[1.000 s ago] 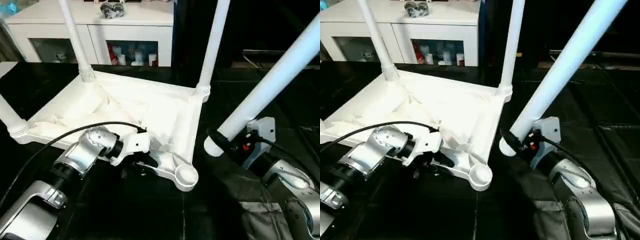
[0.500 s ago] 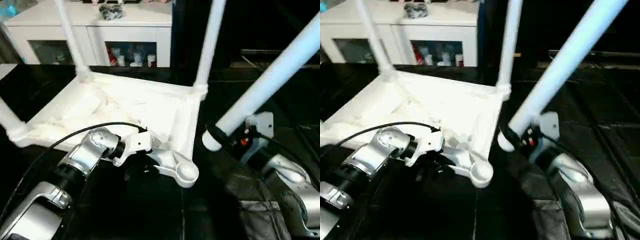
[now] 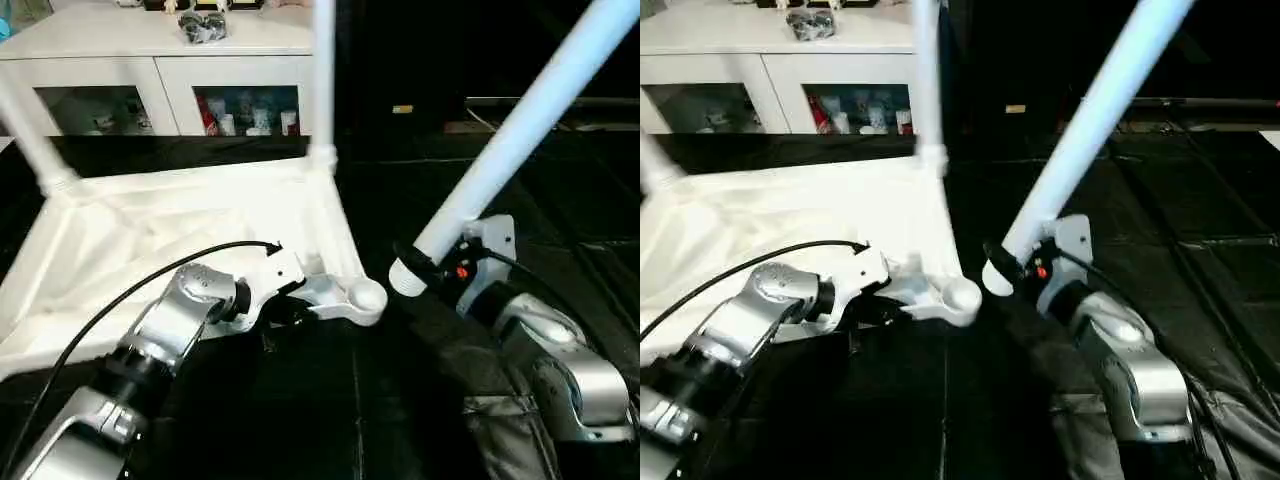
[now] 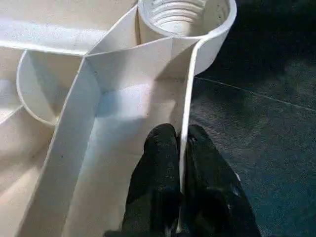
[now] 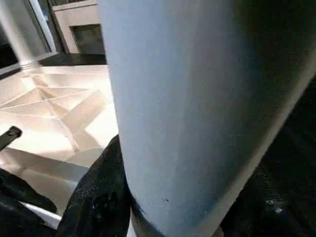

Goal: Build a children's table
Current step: Insert table leg to table base

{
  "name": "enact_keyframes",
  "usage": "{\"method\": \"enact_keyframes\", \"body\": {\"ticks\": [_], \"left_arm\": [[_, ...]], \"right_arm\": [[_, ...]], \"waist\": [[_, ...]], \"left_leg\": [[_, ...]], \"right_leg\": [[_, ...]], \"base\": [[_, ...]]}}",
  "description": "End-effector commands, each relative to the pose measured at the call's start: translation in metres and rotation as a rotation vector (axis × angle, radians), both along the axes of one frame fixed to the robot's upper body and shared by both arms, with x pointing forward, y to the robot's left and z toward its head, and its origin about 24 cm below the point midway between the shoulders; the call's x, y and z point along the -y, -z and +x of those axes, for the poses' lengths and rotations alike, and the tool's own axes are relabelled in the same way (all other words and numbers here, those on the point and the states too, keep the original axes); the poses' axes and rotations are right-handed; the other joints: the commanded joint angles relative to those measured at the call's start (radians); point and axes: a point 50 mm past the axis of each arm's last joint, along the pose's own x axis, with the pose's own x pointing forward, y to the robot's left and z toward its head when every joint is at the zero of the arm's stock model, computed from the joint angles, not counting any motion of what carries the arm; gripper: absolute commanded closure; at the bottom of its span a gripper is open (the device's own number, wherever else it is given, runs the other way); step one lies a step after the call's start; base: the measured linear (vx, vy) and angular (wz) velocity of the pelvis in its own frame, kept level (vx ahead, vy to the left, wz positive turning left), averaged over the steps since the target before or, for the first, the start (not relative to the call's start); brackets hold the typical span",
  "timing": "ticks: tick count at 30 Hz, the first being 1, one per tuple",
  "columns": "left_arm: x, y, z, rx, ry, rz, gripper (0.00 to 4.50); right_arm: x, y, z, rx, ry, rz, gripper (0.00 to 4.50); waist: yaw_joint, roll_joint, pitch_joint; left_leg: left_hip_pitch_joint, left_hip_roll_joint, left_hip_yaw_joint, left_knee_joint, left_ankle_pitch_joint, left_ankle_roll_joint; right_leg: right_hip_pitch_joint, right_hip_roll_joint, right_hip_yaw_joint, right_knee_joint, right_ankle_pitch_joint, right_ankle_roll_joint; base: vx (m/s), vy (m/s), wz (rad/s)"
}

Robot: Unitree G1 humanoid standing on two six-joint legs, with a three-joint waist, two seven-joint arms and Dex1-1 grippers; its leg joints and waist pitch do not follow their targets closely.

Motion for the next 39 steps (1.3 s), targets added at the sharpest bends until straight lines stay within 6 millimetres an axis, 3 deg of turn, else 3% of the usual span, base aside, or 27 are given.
{"method": "enact_keyframes", "body": {"ticks": [1, 4, 8, 11, 15, 16, 17, 18, 21, 22, 24, 31, 33, 39], "left_arm": [[-0.012, 0.015, -0.005, -0.053, -0.115, 0.006, 4.50], [-0.007, 0.013, -0.005, -0.022, -0.105, -0.017, 4.50], [-0.005, 0.012, -0.005, -0.012, -0.098, -0.023, 4.50], [-0.003, 0.011, -0.006, -0.004, -0.084, -0.046, 4.50], [0.001, 0.009, -0.005, 0.067, -0.055, -0.068, 4.50], [0.002, 0.009, -0.005, 0.078, -0.056, -0.076, 4.50], [0.003, 0.010, -0.004, 0.083, -0.059, -0.083, 4.50], [0.004, 0.011, -0.005, 0.071, -0.066, -0.096, 4.50], [0.004, 0.011, -0.005, 0.040, -0.067, -0.115, 4.50], [0.004, 0.012, -0.005, 0.038, -0.064, -0.113, 4.01], [0.003, 0.012, -0.002, 0.056, -0.068, -0.093, 3.89], [-0.002, 0.012, 0.000, 0.065, -0.034, -0.071, 3.89], [-0.002, 0.012, 0.001, 0.060, -0.024, -0.062, 4.22], [-0.003, 0.015, 0.002, 0.042, -0.011, -0.043, 4.50]], "right_arm": [[-0.005, -0.005, 0.004, 0.047, -0.026, -0.011, 2.58], [-0.009, -0.006, 0.008, 0.096, -0.048, -0.019, 2.58], [-0.010, -0.006, 0.009, 0.094, -0.056, -0.016, 2.58], [-0.015, -0.008, 0.011, 0.112, -0.120, -0.010, 2.58], [-0.020, -0.003, 0.009, 0.006, -0.224, 0.031, 2.58], [-0.021, -0.004, 0.010, 0.020, -0.234, 0.026, 2.58], [-0.022, -0.004, 0.010, 0.036, -0.238, 0.019, 2.58], [-0.023, -0.004, 0.011, 0.036, -0.247, 0.014, 2.58], [-0.025, -0.002, 0.012, 0.030, -0.266, -0.004, 2.58], [-0.026, -0.001, 0.012, 0.030, -0.279, -0.006, 2.58], [-0.027, -0.001, 0.012, 0.036, -0.287, -0.013, 2.58], [-0.026, -0.003, 0.016, 0.061, -0.284, -0.029, 2.58], [-0.025, -0.004, 0.017, 0.072, -0.284, -0.032, 2.58], [-0.024, -0.006, 0.019, 0.099, -0.262, -0.029, 2.58]], "waist": [[0.014, -0.027, -0.057], [0.013, -0.031, -0.058], [0.016, -0.027, -0.057], [0.016, -0.029, -0.059], [0.017, -0.030, -0.059], [0.018, -0.035, -0.059], [0.022, -0.032, -0.059], [0.022, -0.038, -0.059], [0.027, -0.037, -0.057], [0.027, -0.036, -0.057], [0.027, -0.037, -0.058], [0.032, -0.037, -0.055], [0.031, -0.036, -0.053], [0.032, -0.034, -0.058]], "left_leg": [[-0.012, 0.061, -0.022, -0.068, -0.044, 0.061], [-0.014, 0.062, -0.022, -0.069, -0.048, 0.063], [-0.012, 0.063, -0.022, -0.071, -0.049, 0.065], [-0.013, 0.064, -0.022, -0.070, -0.048, 0.072], [-0.013, 0.063, -0.022, -0.069, -0.046, 0.082], [-0.011, 0.066, -0.020, -0.069, -0.050, 0.082], [-0.010, 0.067, -0.020, -0.070, -0.047, 0.077], [-0.011, 0.067, -0.020, -0.071, -0.043, 0.075], [-0.009, 0.068, -0.018, -0.072, -0.051, 0.068], [-0.009, 0.068, -0.019, -0.072, -0.051, 0.067], [-0.010, 0.068, -0.018, -0.071, -0.050, 0.068], [-0.007, 0.070, -0.019, -0.075, -0.085, 0.050], [-0.005, 0.071, -0.020, -0.077, -0.099, 0.042], [-0.005, 0.071, -0.020, -0.075, -0.076, 0.047]], "right_leg": [[0.051, -0.105, 0.058, -0.089, -0.206, -0.189], [0.050, -0.107, 0.057, -0.089, -0.212, -0.185], [0.048, -0.105, 0.058, -0.089, -0.214, -0.176], [0.050, -0.107, 0.057, -0.086, -0.182, -0.188], [0.052, -0.106, 0.057, -0.088, -0.184, -0.189], [0.049, -0.107, 0.058, -0.089, -0.184, -0.190], [0.047, -0.107, 0.057, -0.087, -0.181, -0.192], [0.048, -0.107, 0.057, -0.085, -0.170, -0.195], [0.047, -0.110, 0.057, -0.087, -0.190, -0.196], [0.046, -0.109, 0.057, -0.086, -0.187, -0.196], [0.047, -0.110, 0.057, -0.085, -0.164, -0.201], [0.045, -0.111, 0.058, -0.092, -0.219, -0.187], [0.043, -0.111, 0.059, -0.093, -0.236, -0.182], [0.046, -0.112, 0.059, -0.085, -0.152, -0.206]], "base": [[0.000, 0.000, 0.00], [0.000, 0.000, 0.00], [0.000, 0.000, 0.00], [0.000, 0.000, 0.00], [0.000, 0.000, 0.00], [0.000, 0.000, 0.00], [0.000, 0.000, 0.00], [0.000, 0.000, 0.00], [0.000, 0.000, 0.00], [0.000, 0.000, 0.00], [0.000, 0.000, 0.00], [0.000, 0.000, 0.00], [0.000, 0.000, 0.00], [0.000, 0.000, 0.00]]}}
